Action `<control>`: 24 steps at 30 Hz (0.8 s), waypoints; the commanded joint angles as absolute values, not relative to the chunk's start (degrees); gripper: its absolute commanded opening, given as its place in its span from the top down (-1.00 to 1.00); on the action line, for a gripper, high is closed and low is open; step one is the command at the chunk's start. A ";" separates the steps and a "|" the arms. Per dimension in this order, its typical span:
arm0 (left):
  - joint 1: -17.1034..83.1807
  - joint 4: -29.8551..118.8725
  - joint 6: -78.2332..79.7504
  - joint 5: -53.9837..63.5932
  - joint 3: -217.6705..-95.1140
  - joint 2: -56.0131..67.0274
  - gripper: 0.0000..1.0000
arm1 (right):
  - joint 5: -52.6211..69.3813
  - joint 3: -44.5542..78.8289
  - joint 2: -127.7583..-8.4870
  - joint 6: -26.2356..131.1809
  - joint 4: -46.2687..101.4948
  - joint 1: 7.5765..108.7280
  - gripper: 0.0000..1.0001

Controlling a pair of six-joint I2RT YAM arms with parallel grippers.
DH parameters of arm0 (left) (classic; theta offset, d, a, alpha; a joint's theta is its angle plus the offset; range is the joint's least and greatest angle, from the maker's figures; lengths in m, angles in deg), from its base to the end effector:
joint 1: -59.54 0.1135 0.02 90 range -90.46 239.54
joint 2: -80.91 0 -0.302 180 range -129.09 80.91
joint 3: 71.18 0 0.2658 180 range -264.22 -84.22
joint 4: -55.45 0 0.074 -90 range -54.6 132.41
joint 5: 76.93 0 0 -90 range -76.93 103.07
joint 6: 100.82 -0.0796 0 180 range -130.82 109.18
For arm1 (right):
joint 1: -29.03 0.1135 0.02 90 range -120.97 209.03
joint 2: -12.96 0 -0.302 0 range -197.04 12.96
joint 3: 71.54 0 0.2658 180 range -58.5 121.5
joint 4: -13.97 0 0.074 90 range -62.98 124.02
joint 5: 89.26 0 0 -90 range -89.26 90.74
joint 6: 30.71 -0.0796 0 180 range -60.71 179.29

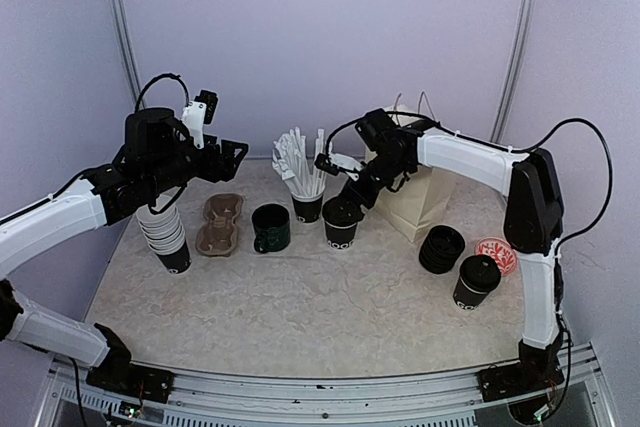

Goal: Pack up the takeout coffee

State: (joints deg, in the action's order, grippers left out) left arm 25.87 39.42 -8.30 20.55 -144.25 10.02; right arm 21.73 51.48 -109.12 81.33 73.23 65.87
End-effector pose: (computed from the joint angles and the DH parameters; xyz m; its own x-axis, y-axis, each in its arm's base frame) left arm 0.2847 -0.1772 0.3724 -0.2186 0.0932 -0.9714 0.4353 0.9002 -0.0116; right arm 0.4023 0.3370 0.2475 -0.3647 -0.7110 -0.6012 -0.9140 0.3966 0.0855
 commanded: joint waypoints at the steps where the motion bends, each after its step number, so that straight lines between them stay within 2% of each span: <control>1: 26.32 39.40 -8.55 20.32 -144.07 9.78 -0.58 | 27.86 49.64 -100.08 82.37 73.94 65.45 -0.99; 6: 26.80 39.75 -7.71 19.17 -144.54 8.88 -0.58 | 35.45 47.01 -94.20 83.40 73.88 65.45 -0.99; 9: 26.93 40.05 -7.79 19.08 -144.85 8.67 -0.58 | 37.85 49.92 -92.31 79.51 72.80 65.42 -0.99; 15: 26.30 40.95 -5.79 22.74 -144.96 10.17 -0.58 | 33.04 65.23 -92.97 60.60 68.58 64.92 -0.99; 18: 25.92 40.07 -4.42 24.86 -145.80 10.05 -0.58 | 29.42 68.97 -92.72 50.02 65.53 63.82 -0.99; 24: 24.63 34.59 -2.50 27.91 -148.38 6.89 -0.54 | 37.05 76.64 -94.08 39.73 65.74 59.77 -0.95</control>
State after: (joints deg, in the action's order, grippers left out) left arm 25.80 37.67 -4.49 24.57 -145.61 8.69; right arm 32.27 73.01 -93.17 50.64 66.76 62.50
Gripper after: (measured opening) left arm 0.775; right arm 0.984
